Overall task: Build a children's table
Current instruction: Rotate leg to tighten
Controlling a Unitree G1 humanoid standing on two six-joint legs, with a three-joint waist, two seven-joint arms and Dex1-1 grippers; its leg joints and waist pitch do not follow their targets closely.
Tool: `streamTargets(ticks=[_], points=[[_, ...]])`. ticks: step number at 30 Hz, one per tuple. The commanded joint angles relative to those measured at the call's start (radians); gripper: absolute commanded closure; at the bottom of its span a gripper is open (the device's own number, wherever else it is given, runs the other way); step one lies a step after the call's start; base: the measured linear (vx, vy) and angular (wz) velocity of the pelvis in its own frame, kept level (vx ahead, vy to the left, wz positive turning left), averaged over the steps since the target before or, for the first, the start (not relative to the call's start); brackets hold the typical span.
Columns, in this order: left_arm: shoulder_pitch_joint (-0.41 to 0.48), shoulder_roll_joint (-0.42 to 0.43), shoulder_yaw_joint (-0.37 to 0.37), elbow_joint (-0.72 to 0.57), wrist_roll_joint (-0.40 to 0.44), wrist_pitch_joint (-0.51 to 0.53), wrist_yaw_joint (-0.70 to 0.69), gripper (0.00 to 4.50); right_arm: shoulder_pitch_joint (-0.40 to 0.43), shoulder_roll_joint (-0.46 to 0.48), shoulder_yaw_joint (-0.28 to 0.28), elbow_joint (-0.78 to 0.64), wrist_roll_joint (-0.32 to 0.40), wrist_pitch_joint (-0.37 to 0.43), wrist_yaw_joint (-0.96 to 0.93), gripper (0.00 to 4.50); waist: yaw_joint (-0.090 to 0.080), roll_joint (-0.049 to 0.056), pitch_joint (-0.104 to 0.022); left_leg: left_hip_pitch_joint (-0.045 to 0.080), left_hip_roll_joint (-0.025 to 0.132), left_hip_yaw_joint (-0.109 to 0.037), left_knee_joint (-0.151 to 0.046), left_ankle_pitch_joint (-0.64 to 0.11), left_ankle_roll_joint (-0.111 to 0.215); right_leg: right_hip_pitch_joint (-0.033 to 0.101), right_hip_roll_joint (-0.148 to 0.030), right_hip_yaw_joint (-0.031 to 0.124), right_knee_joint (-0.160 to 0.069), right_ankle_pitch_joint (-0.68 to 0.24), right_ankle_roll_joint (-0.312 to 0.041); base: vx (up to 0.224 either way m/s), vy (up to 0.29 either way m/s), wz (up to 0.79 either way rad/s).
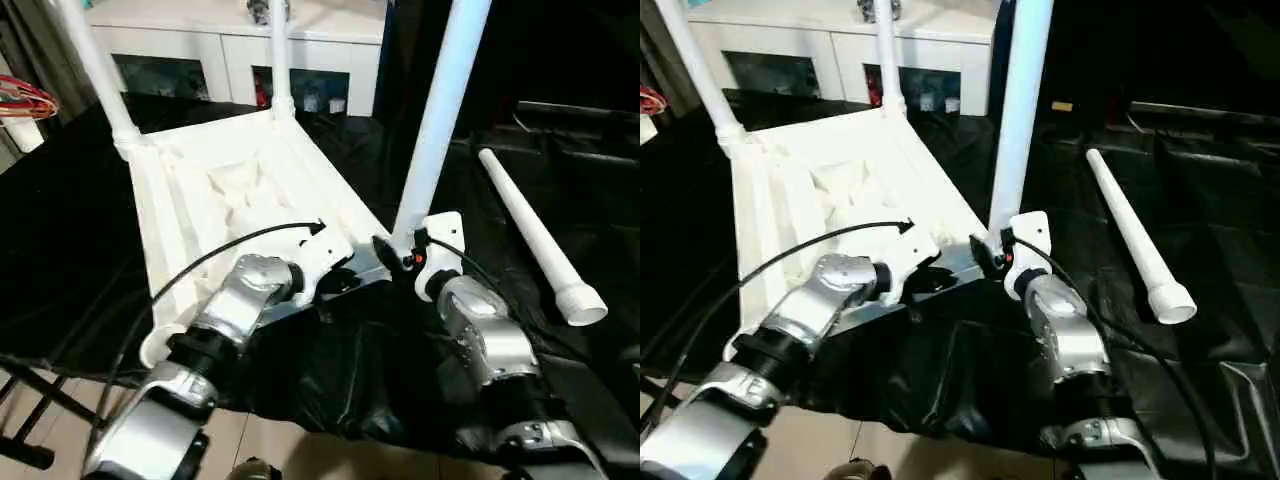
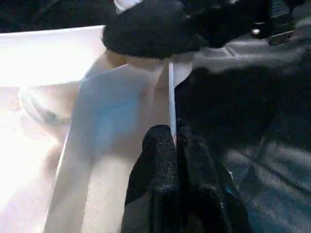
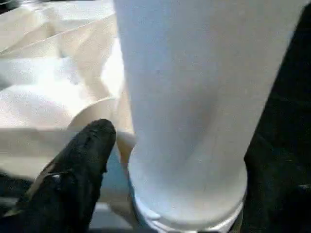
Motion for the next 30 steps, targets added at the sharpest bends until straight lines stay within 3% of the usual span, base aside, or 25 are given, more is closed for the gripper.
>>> streamTargets(ticks=[1, 3, 4, 6, 9, 12, 17, 18, 20, 28, 29, 30], points=[[-0.017, -0.013, -0.011, -0.06, -0.023, -0.048, -0.026, 4.5, 0.01, 0.015, 0.071, -0.004, 0.011, 0.017, 0.078, 0.56, 0.004, -0.001, -0.077, 0.018, 0.049, -0.02, -0.074, -0.306, 0.018, 0.048, -0.075, 0.043, -0.076, -0.3, -0.179, 0.0, 0.0, 0.0], [-0.003, 0.021, -0.007, -0.082, -0.054, -0.067, -0.109, 4.5, 0.048, -0.069, 0.107, -0.085, 0.038, 0.016, 0.239, 0.56, 0.01, -0.003, -0.077, 0.017, 0.051, -0.02, -0.073, -0.306, 0.027, 0.053, -0.074, 0.043, -0.074, -0.28, -0.183, 0.0, 0.0, 0.0], [0.009, 0.049, -0.01, -0.104, -0.078, -0.076, -0.178, 4.5, 0.073, -0.126, 0.127, -0.133, 0.056, 0.011, 0.345, 0.56, 0.012, 0.001, -0.077, 0.019, 0.053, -0.018, -0.072, -0.304, 0.035, 0.047, -0.074, 0.045, -0.073, -0.27, -0.19, 0.0, 0.0, 0.0], [0.016, 0.065, -0.013, -0.114, -0.09, -0.084, -0.219, 4.5, 0.086, -0.158, 0.138, -0.155, 0.063, 0.004, 0.402, 0.56, 0.019, 0.0, -0.078, 0.016, 0.054, -0.019, -0.071, -0.295, 0.041, 0.051, -0.073, 0.044, -0.07, -0.258, -0.192, 0.0, 0.0, 0.0], [0.028, 0.103, -0.022, -0.13, -0.107, -0.088, -0.302, 4.5, 0.103, -0.217, 0.156, -0.193, 0.084, 0.015, 0.514, 0.56, 0.028, 0.001, -0.076, 0.019, 0.057, -0.016, -0.07, -0.293, 0.046, 0.046, -0.072, 0.044, -0.068, -0.252, -0.215, 0.0, 0.0, 0.0], [0.044, 0.155, -0.042, -0.146, -0.111, -0.112, -0.397, 4.5, 0.116, -0.287, 0.187, -0.23, 0.094, 0.042, 0.633, 0.56, 0.036, 0.001, -0.076, 0.018, 0.058, -0.017, -0.07, -0.3, 0.049, 0.048, -0.074, 0.045, -0.068, -0.272, -0.211, 0.0, 0.0, 0.0], [0.057, 0.197, -0.054, -0.163, -0.118, -0.121, -0.466, 4.5, 0.115, -0.331, 0.216, -0.246, 0.1, 0.055, 0.704, 0.56, 0.05, 0.004, -0.073, 0.029, 0.062, -0.015, -0.072, -0.343, 0.028, 0.036, -0.076, 0.047, -0.075, -0.334, -0.211, 0.0, 0.0, 0.0], [0.059, 0.202, -0.055, -0.166, -0.119, -0.12, -0.474, 4.5, 0.116, -0.337, 0.219, -0.251, 0.104, 0.058, 0.717, 0.56, 0.049, -0.005, -0.07, 0.028, 0.062, -0.015, -0.075, -0.355, 0.025, 0.037, -0.075, 0.048, -0.077, -0.353, -0.205, 0.0, 0.0, 0.0], [0.06, 0.208, -0.056, -0.167, -0.12, -0.122, -0.484, 4.5, 0.117, -0.343, 0.225, -0.258, 0.108, 0.062, 0.732, 0.8, 0.052, -0.001, -0.07, 0.028, 0.063, -0.018, -0.075, -0.363, 0.019, 0.036, -0.078, 0.049, -0.076, -0.376, -0.196, 0.0, 0.0, 0.0], [0.066, 0.223, -0.056, -0.172, -0.124, -0.129, -0.509, 4.5, 0.122, -0.356, 0.242, -0.289, 0.119, 0.088, 0.782, 1.4, 0.052, -0.005, -0.07, 0.023, 0.061, -0.019, -0.076, -0.34, 0.019, 0.038, -0.08, 0.049, -0.077, -0.387, -0.184, 0.0, 0.0, 0.0], [0.067, 0.223, -0.056, -0.172, -0.124, -0.129, -0.508, 4.5, 0.125, -0.357, 0.243, -0.292, 0.121, 0.09, 0.784, 1.53, 0.051, -0.011, -0.07, 0.022, 0.061, -0.018, -0.076, -0.336, 0.021, 0.039, -0.08, 0.049, -0.076, -0.383, -0.185, 0.0, 0.0, 0.0], [0.067, 0.222, -0.055, -0.173, -0.123, -0.129, -0.507, 4.5, 0.127, -0.358, 0.245, -0.295, 0.123, 0.091, 0.786, 1.63, 0.053, -0.008, -0.071, 0.023, 0.062, -0.019, -0.076, -0.329, 0.022, 0.039, -0.081, 0.049, -0.074, -0.377, -0.186, 0.0, 0.0, 0.0]])
